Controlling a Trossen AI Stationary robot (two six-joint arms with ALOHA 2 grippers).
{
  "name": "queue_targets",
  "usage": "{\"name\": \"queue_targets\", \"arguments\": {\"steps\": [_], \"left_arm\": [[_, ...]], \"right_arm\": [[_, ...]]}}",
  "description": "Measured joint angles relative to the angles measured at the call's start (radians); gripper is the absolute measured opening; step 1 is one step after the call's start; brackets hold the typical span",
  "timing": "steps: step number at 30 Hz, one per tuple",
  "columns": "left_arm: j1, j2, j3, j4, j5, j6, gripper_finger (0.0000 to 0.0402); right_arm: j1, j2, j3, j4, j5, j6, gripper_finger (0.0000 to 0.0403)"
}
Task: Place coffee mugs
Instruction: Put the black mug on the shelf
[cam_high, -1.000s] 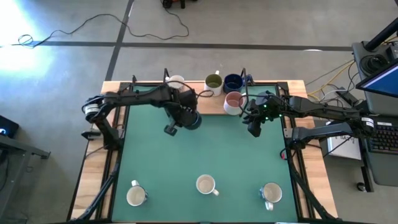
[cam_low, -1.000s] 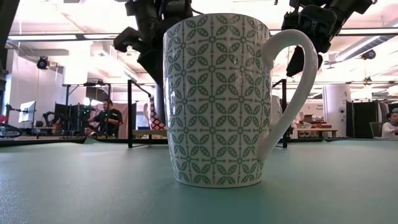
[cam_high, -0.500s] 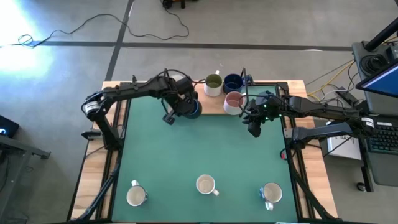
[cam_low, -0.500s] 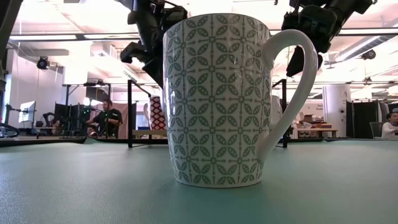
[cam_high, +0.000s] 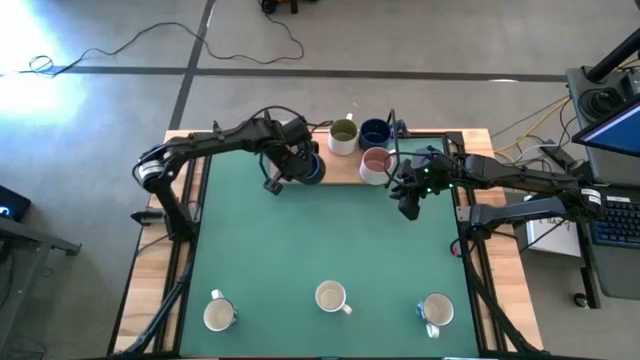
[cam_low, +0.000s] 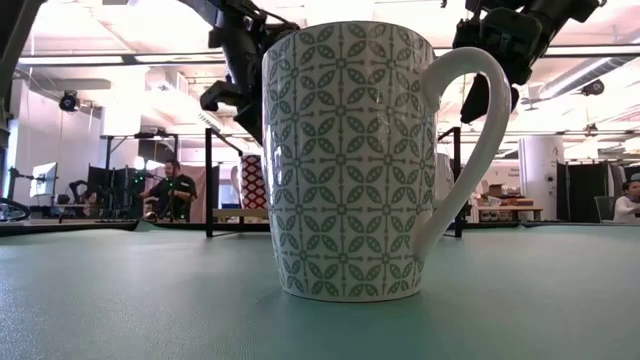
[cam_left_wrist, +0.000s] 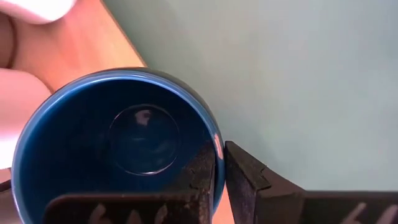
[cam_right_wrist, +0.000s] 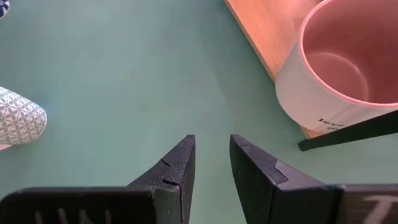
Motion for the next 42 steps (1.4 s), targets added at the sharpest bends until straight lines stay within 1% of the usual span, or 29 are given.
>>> {"name": "queue_targets", "arguments": {"steps": [5,14,19,22,26,35,42], "left_arm": [[0.009,0.056,0.050,-0.031,0.004,0.039,0.0008],[0.018,0.169,0.246,-0.210,0.000,0.052,0.0008],[0.027,0.231,0.352,-0.287,0.010,0.080,0.0008],[0.036,0.261,0.402,-0.316,0.035,0.079,0.0008],[0.052,0.286,0.419,-0.341,0.066,0.076,0.0010],[0.072,0.288,0.419,-0.331,0.063,0.073,0.0013],[0.079,0.287,0.419,-0.309,0.060,0.073,0.0034]], "right_arm": [[0.000,0.000,0.000,0.000,0.000,0.000,0.0089],[0.000,0.000,0.000,0.000,0.000,0.000,0.0089],[0.000,0.000,0.000,0.000,0.000,0.000,0.0089],[0.000,0.000,0.000,0.000,0.000,0.000,0.0089],[0.000,0.000,0.000,0.000,0.000,0.000,0.0089],[0.000,0.000,0.000,0.000,0.000,0.000,0.0089],[0.000,0.000,0.000,0.000,0.000,0.000,0.0089]]}}
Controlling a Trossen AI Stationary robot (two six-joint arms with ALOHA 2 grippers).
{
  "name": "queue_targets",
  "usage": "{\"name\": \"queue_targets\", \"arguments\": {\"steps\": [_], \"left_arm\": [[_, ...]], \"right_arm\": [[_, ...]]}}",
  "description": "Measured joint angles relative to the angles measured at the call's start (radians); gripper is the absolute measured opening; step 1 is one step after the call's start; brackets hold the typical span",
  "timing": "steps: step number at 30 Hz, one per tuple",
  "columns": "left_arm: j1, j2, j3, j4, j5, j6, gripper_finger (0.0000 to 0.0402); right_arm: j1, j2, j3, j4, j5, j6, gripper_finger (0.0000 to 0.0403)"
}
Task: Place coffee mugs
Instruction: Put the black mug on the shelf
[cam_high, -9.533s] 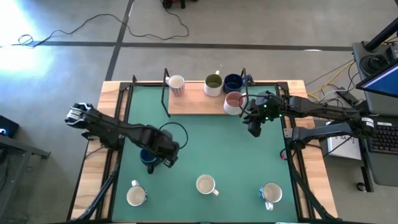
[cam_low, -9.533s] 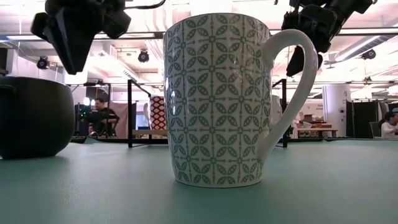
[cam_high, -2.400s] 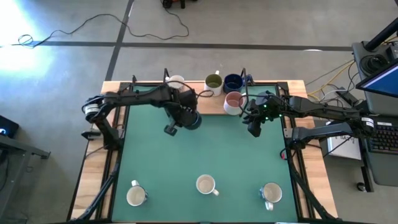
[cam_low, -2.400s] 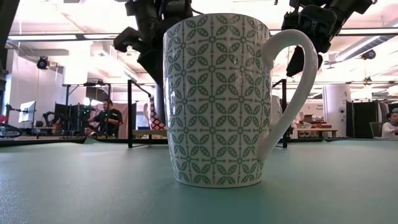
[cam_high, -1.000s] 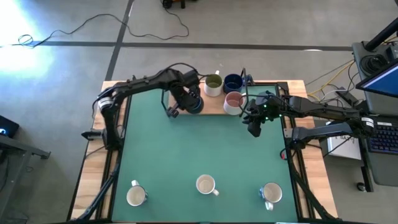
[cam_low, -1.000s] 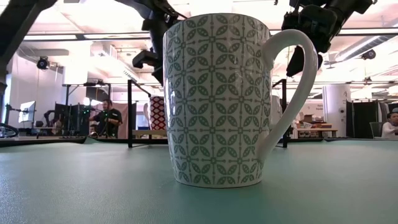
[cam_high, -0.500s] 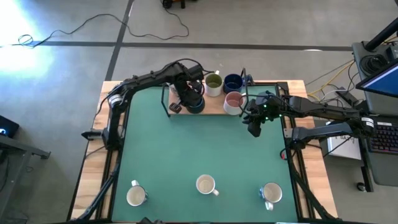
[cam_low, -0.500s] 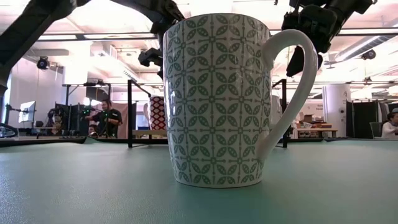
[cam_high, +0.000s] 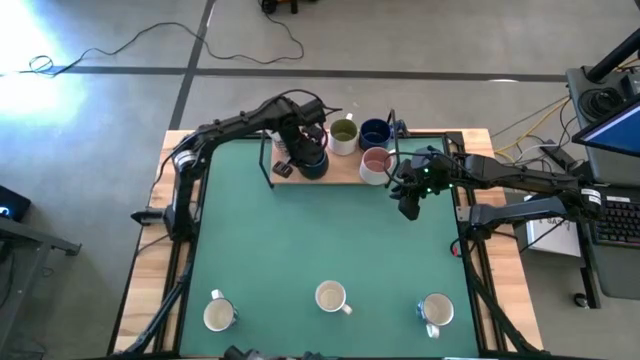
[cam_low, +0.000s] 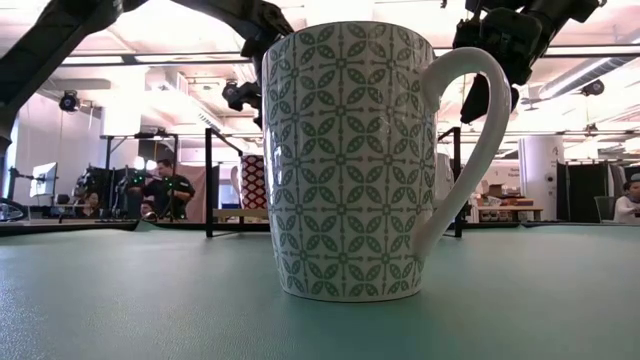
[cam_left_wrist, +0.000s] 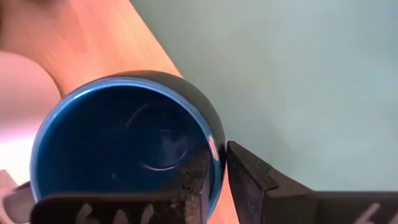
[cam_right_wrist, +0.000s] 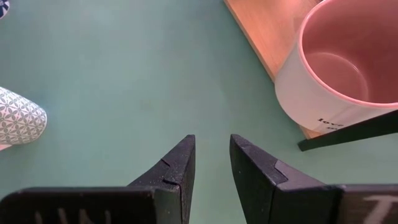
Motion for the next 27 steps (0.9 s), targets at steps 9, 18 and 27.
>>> {"name": "queue_targets", "arguments": {"steps": [9,18,27], "left_arm": [[0.002,0.000,0.044,-0.005,0.001,-0.051,0.0053],[-0.010,0.000,0.110,-0.018,0.001,-0.224,0.0077],[-0.043,-0.001,0.110,-0.020,-0.001,-0.373,0.0114]], "right_arm": [[0.000,0.000,0.000,0.000,0.000,0.000,0.0089],[0.000,0.000,0.000,0.000,0.000,0.000,0.0089],[0.000,0.000,0.000,0.000,0.000,0.000,0.0089]]}}
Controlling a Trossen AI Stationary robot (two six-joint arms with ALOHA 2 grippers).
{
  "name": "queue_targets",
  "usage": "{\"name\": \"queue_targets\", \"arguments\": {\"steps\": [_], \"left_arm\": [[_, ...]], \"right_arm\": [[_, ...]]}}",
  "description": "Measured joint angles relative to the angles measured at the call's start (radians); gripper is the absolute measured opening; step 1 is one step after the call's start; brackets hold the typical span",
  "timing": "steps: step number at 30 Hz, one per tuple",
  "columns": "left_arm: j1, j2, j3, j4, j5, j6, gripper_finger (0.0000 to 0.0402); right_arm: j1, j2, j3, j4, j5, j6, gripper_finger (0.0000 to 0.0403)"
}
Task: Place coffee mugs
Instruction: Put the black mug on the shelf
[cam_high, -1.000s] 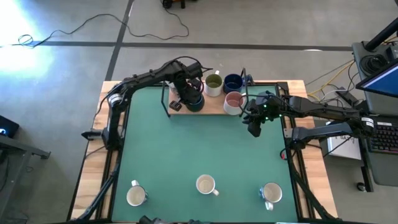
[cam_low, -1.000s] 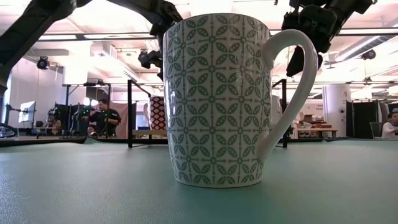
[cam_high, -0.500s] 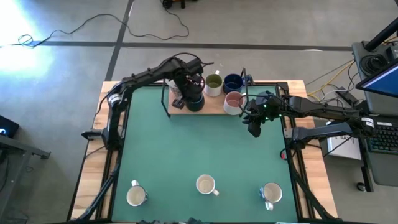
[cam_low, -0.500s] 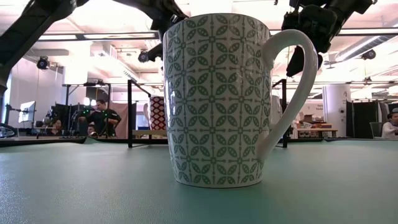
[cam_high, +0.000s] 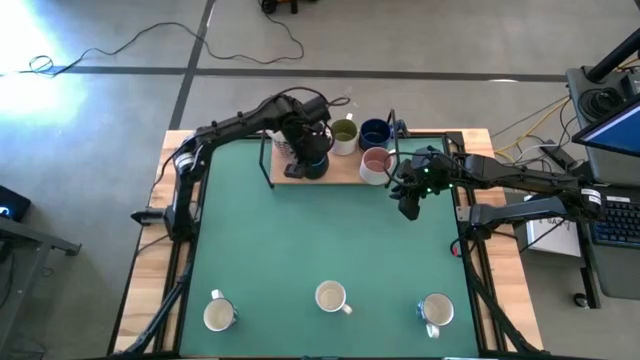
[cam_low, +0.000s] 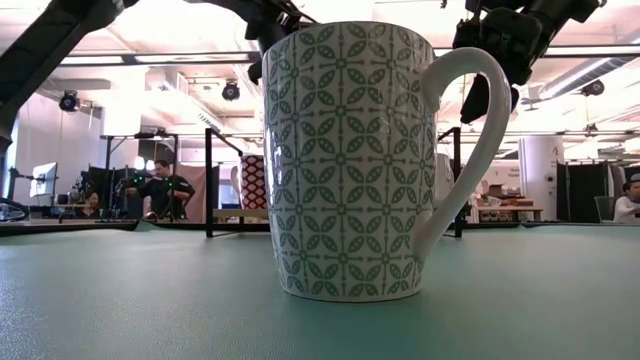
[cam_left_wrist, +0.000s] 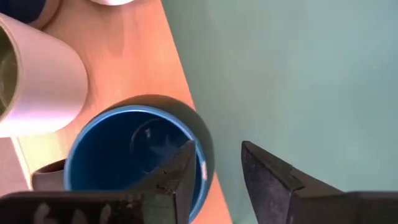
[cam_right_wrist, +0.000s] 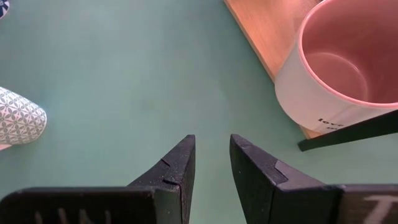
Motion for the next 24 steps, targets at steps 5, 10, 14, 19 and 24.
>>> {"name": "queue_targets", "arguments": {"steps": [5,10,14,19,24], "left_arm": [[-0.007,0.011,-0.001,0.005,-0.055,-0.035,0.0126],[-0.009,0.029,-0.003,0.004,-0.053,-0.099,0.0128],[-0.009,0.042,-0.003,0.005,-0.051,-0.089,0.0128],[-0.009,0.050,-0.003,0.009,-0.051,-0.026,0.0110],[-0.009,0.055,-0.003,0.015,-0.051,-0.016,0.0076]], "right_arm": [[0.000,0.000,0.000,0.000,0.000,0.000,0.0089],[0.000,0.000,0.000,0.000,0.000,0.000,0.0089],[0.000,0.000,0.000,0.000,0.000,0.000,0.0089],[0.000,0.000,0.000,0.000,0.000,0.000,0.0089],[0.000,0.000,0.000,0.000,0.000,0.000,0.0089]]}}
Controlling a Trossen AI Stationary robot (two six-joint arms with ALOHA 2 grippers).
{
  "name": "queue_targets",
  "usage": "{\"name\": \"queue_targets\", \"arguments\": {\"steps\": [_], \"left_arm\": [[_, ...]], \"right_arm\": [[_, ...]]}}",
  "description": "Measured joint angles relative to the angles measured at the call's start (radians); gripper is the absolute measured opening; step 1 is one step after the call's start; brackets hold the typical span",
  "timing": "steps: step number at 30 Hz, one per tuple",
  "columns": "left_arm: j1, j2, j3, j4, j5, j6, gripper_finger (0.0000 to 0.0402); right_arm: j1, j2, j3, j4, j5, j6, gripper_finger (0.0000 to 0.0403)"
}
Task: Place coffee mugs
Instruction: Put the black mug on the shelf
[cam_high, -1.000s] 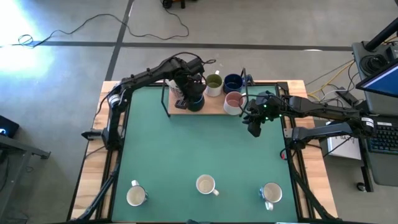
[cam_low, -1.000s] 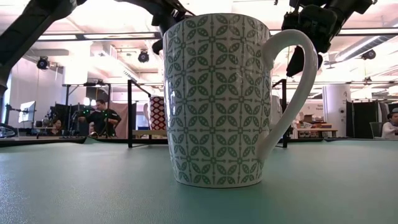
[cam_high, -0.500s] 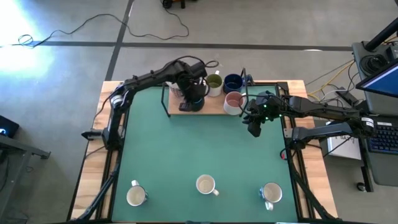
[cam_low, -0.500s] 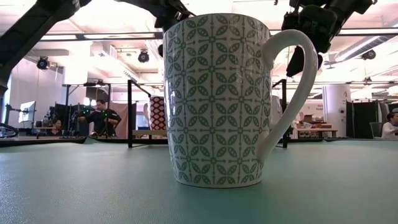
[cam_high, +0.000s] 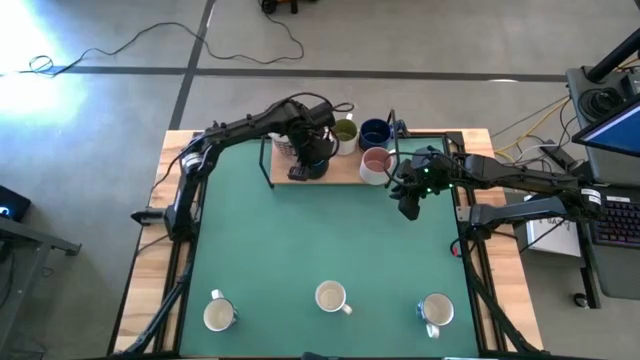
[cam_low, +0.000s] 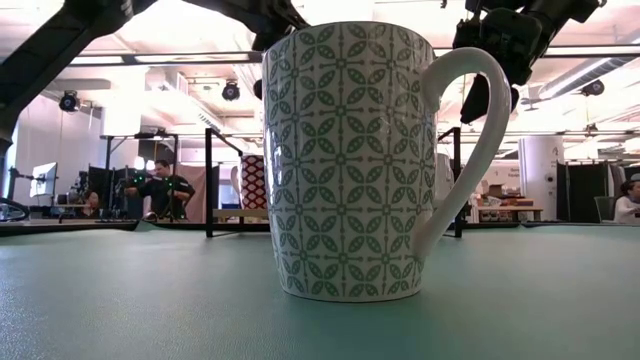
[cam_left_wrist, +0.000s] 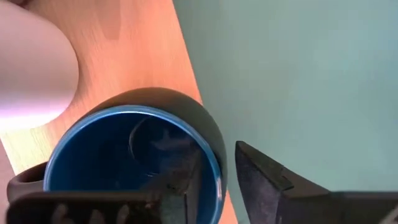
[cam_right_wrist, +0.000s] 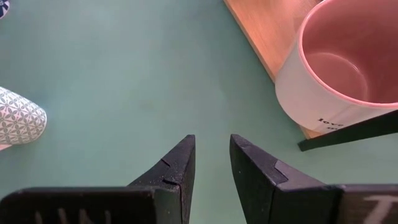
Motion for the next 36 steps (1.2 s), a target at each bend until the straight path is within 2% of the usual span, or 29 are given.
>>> {"name": "queue_targets", "arguments": {"steps": [9,36], "left_arm": [[0.007,0.000,0.000,0.014,-0.015,-0.001,0.0040],[0.069,0.000,0.000,0.060,-0.014,0.052,0.0038]], "right_arm": [[0.000,0.000,0.000,0.000,0.000,0.000,0.0089],[0.000,0.000,0.000,0.000,0.000,0.000,0.0089]]}}
